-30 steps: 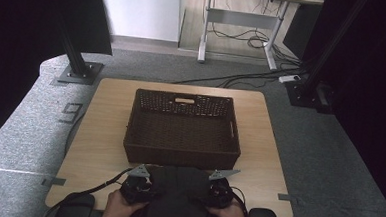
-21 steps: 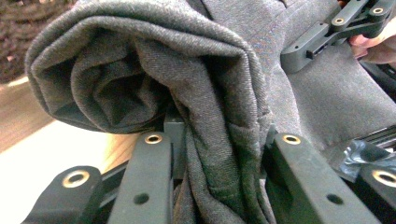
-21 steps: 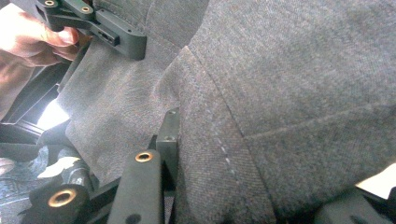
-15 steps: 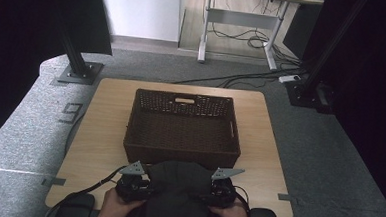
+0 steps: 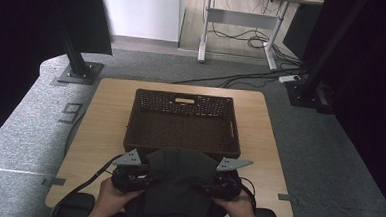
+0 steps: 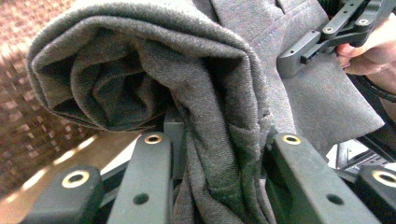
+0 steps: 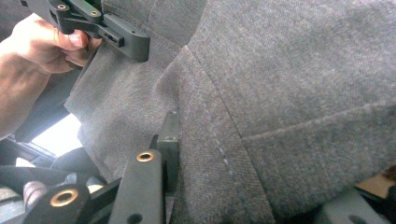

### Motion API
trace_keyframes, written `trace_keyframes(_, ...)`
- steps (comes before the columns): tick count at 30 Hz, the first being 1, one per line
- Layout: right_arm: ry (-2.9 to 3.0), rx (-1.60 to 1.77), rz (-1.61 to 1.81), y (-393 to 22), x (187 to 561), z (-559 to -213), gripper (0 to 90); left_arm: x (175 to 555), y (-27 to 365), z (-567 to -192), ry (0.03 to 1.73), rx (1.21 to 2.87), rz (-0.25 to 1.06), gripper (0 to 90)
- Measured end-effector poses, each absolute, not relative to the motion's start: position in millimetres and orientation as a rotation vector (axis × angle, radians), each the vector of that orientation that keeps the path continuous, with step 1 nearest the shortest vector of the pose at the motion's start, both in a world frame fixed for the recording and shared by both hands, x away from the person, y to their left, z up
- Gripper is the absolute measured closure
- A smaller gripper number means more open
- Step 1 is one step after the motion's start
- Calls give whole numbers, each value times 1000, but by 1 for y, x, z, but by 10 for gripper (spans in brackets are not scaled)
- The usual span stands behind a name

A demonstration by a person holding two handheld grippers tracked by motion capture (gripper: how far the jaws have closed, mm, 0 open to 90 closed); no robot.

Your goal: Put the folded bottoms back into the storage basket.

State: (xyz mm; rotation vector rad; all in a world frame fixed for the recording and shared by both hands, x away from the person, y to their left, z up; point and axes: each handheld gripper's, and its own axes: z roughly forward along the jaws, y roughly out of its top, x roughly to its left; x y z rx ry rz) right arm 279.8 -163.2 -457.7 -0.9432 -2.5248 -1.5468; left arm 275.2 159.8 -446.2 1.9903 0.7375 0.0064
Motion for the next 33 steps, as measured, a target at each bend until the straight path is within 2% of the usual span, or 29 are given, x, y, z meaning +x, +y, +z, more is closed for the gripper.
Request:
trace_keyframes(20, -2567, -918, -1638, -163, 311, -399, 600, 306, 161, -390, 674, 1955, 111, 692)
trace_keyframes(33, -2599, -930, -1724, -162, 347, -358, 601, 348, 161, -348, 652, 1920, 175, 692)
